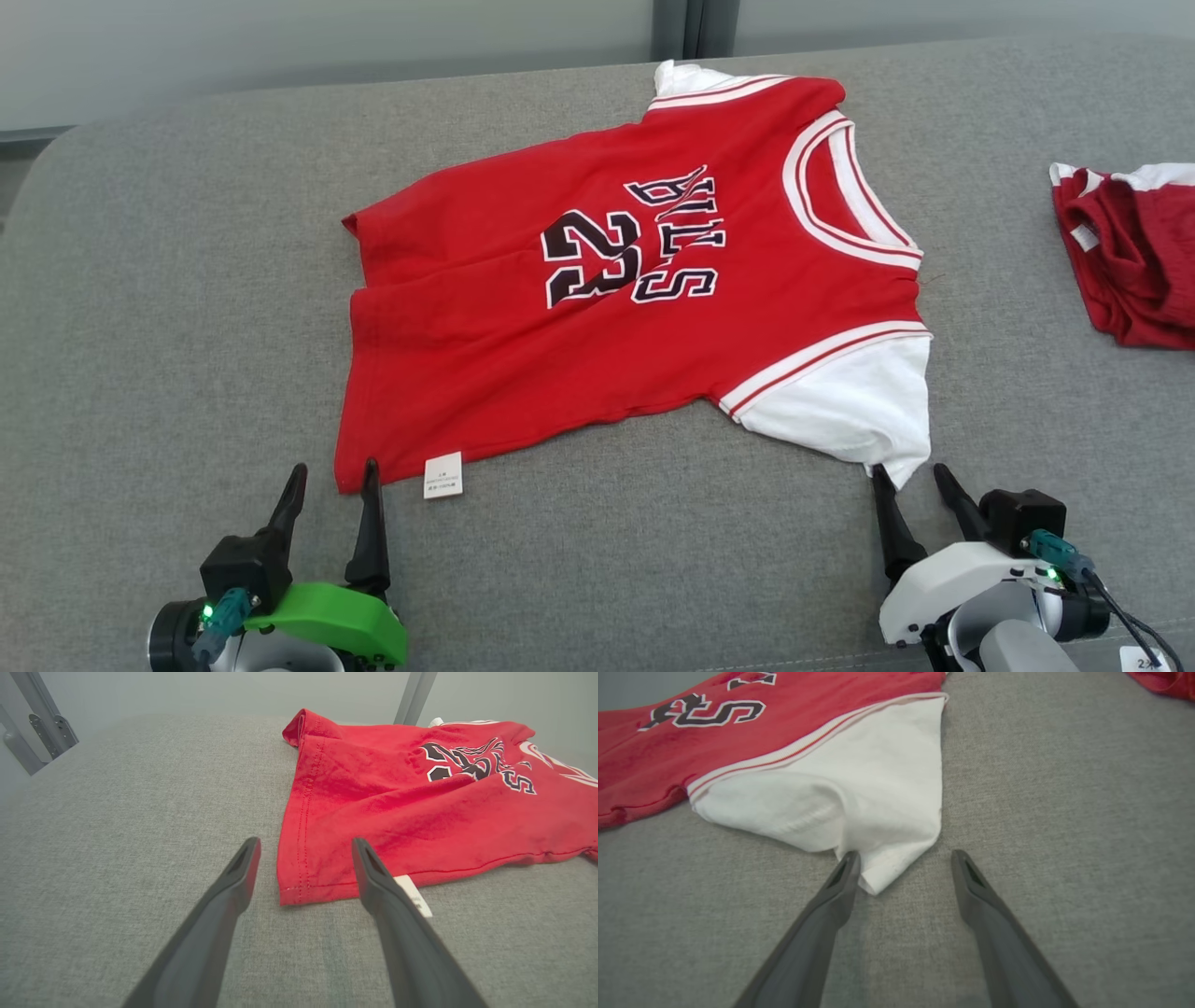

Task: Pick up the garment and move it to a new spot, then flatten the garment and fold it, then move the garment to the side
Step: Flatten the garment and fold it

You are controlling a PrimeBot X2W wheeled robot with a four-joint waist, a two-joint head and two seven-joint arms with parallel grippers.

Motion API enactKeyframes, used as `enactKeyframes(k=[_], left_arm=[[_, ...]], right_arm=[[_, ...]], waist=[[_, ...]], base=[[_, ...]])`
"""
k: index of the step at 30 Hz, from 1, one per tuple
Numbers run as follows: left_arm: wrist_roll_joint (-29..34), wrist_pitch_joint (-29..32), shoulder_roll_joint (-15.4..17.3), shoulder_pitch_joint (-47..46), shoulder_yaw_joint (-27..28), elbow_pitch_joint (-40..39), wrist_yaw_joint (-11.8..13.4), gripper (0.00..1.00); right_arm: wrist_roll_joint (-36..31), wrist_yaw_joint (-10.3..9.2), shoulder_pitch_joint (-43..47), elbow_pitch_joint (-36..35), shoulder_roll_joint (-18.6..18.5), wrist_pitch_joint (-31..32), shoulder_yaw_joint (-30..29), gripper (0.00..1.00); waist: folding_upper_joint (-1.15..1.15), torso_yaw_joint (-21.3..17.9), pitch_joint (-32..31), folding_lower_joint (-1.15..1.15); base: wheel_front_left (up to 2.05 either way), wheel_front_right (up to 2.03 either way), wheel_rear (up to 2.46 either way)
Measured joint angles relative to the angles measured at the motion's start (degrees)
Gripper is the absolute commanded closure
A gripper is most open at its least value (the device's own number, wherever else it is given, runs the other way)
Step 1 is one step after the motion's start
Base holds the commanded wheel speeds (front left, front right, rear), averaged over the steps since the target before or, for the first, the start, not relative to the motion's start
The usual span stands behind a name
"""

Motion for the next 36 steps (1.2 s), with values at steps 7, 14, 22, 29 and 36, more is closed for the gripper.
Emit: enactKeyframes(k=[7,14,22,29,36], left_arm=[[-0.19,0.0,0.0,-0.6,-0.05,-0.13,-0.15,0.0],[-0.92,0.0,0.0,-0.86,0.1,-0.11,-0.13,0.0],[-2.57,0.0,0.0,-2.03,-0.19,1.83,-0.58,0.0],[-5.26,0.0,0.0,-2.82,-1.96,5.3,-1.96,0.0],[-7.65,-0.14,0.0,-3.33,-4.16,8.27,-2.76,0.39]], right_arm=[[1.52,-0.01,-1.98,2.53,-0.09,-0.24,2.02,1.0],[1.57,0.12,-2.07,1.97,-0.96,-0.24,0.57,1.0],[-0.47,0.1,-1.08,1.04,-4.39,-0.16,-5.08,1.0],[-1.88,0.09,-0.82,0.01,-4.63,-0.16,-6.59,1.0],[-1.91,0.03,-0.86,-0.47,-4.05,-0.15,-6.37,1.0]], waist=[[0.0,0.57,1.08,0.0],[0.0,0.08,1.86,0.0],[0.0,-1.31,2.71,0.0],[0.0,-2.8,3.56,0.0],[0.0,-3.71,3.67,0.0]], base=[[0.0,0.0,0.0],[0.0,0.0,0.0],[0.0,0.0,0.0],[0.0,0.0,0.0],[0.0,0.0,0.0]])
